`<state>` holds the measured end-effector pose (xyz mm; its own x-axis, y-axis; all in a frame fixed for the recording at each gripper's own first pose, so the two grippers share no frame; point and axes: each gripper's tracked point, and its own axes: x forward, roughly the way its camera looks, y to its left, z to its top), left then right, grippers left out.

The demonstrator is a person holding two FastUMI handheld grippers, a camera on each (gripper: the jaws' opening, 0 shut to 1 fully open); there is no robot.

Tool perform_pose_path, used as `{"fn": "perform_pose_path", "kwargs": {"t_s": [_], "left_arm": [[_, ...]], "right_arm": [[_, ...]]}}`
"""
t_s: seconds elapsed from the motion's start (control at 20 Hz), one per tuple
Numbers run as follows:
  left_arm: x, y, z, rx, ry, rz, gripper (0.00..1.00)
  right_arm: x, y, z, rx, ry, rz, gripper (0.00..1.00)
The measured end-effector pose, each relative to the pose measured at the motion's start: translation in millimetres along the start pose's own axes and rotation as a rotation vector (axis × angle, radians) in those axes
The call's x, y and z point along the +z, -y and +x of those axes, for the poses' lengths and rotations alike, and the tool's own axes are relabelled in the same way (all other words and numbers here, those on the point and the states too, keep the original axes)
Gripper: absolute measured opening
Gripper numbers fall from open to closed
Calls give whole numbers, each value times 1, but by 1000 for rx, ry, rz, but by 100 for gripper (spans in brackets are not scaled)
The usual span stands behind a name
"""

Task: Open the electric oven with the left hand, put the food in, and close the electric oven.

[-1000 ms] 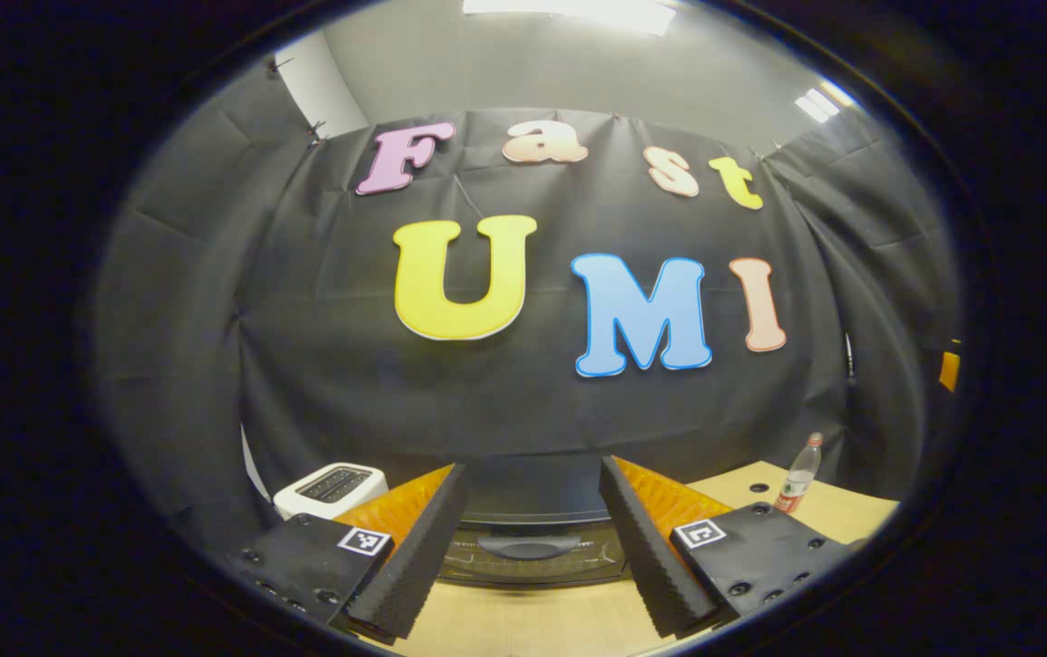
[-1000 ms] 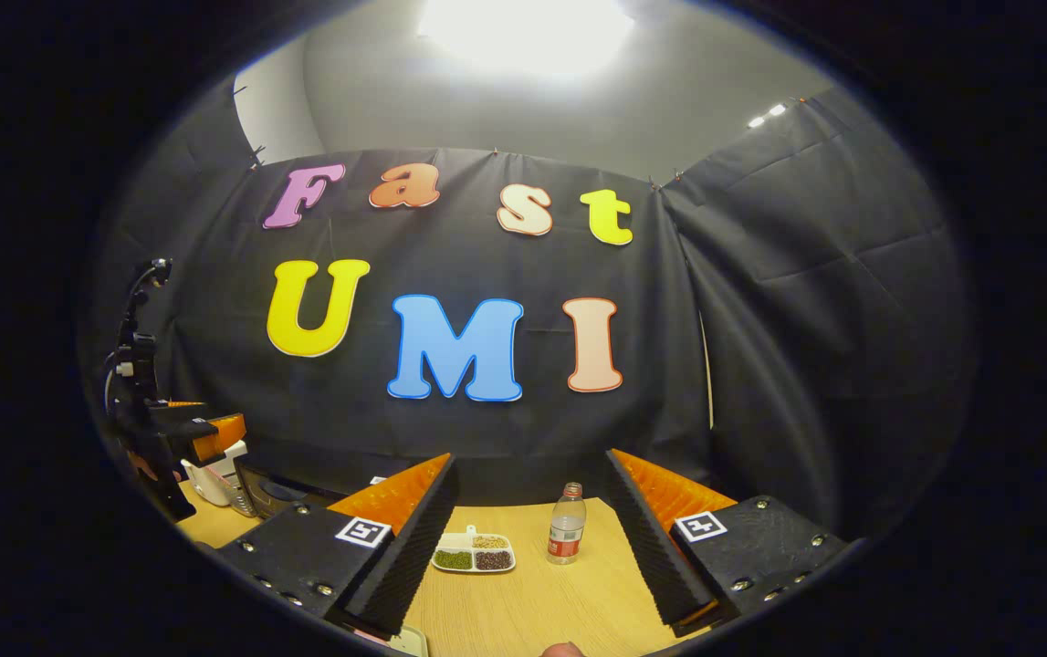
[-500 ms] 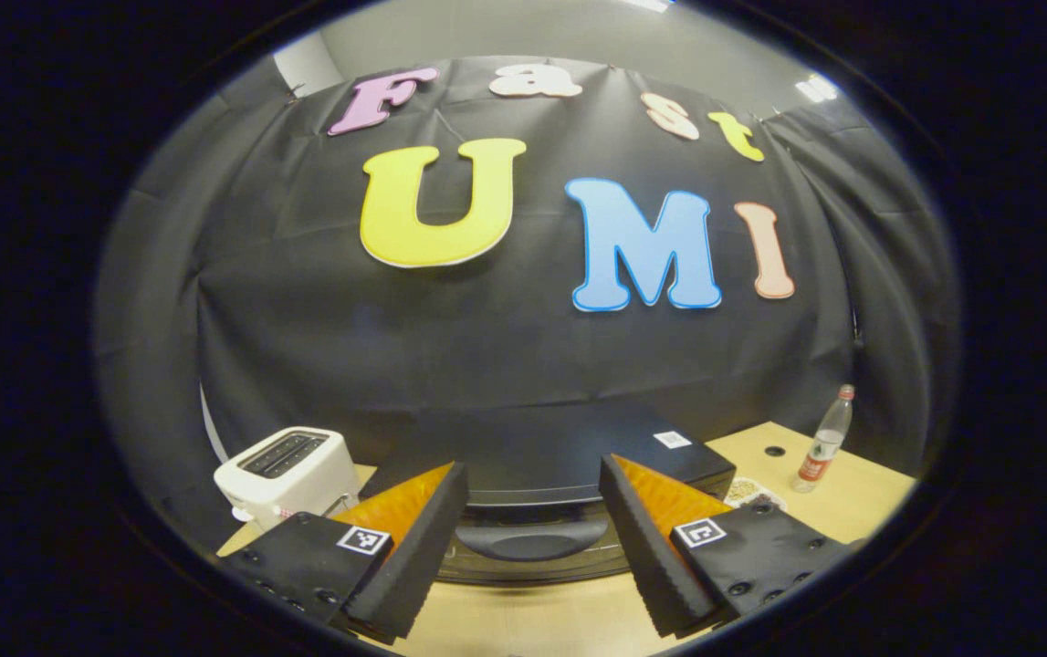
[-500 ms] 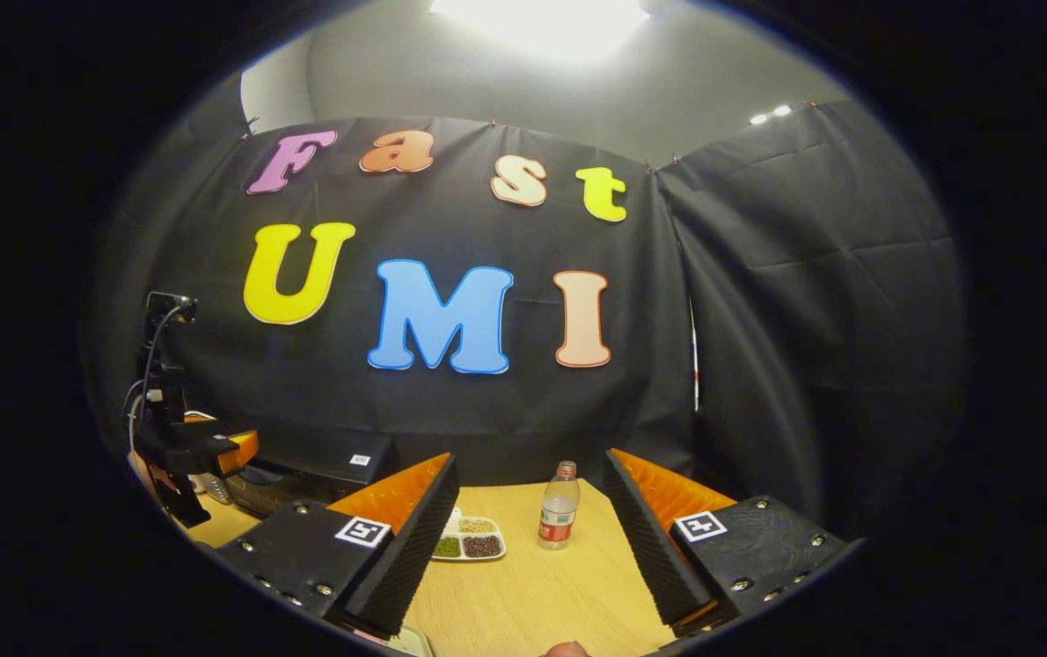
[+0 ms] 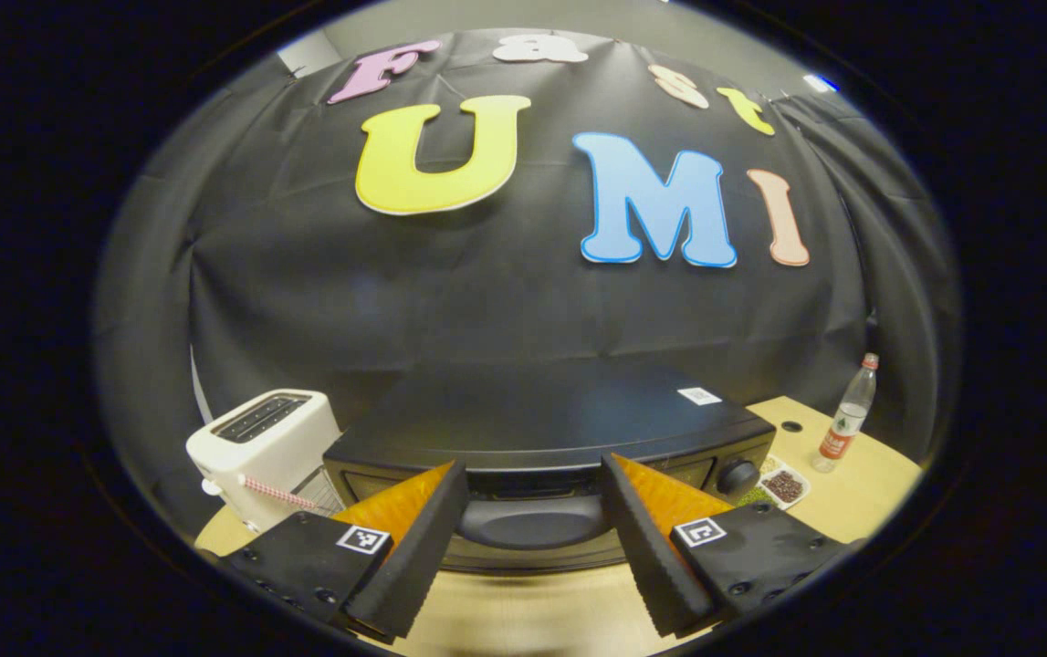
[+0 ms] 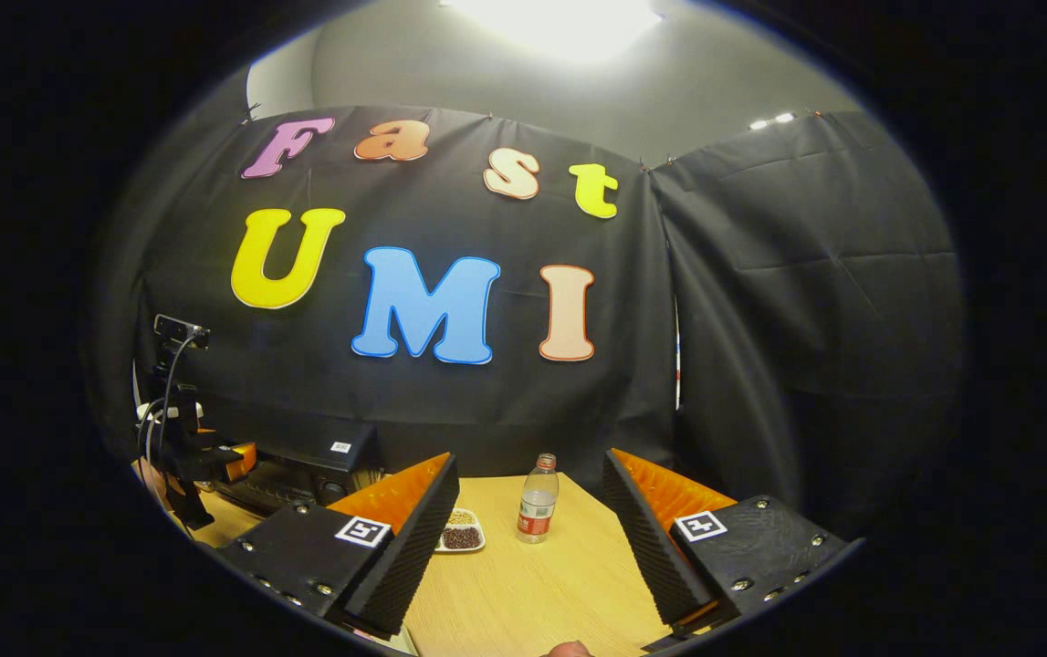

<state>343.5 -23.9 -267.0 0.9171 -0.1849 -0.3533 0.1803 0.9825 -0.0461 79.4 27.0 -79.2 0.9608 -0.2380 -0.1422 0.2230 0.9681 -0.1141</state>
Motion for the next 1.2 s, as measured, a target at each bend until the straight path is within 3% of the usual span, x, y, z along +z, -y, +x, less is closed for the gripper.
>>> {"fn": "perform_pose_path", "kwargs": {"t_s": [0.35, 0.7, 0.8, 0.85, 0.95, 1.2], "left_arm": [[-6, 2, -21, 4, 52, 24, 100], [-34, 3, -60, 25, 9, 20, 100], [-51, 4, -67, 31, -35, 14, 91], [-56, 5, -73, 32, -39, 3, 98], [-66, 6, -79, 30, -55, -1, 100], [-89, 8, -91, 35, -103, 2, 100]], "right_arm": [[7, -1, -6, 45, 9, -24, 97], [14, -10, -11, 125, 30, -39, 97], [12, -9, -13, 143, 28, -42, 97], [11, -7, -15, 147, 26, -44, 97], [11, -4, -18, 153, 25, -45, 97], [6, 1, -23, 162, 8, -41, 97]]}}
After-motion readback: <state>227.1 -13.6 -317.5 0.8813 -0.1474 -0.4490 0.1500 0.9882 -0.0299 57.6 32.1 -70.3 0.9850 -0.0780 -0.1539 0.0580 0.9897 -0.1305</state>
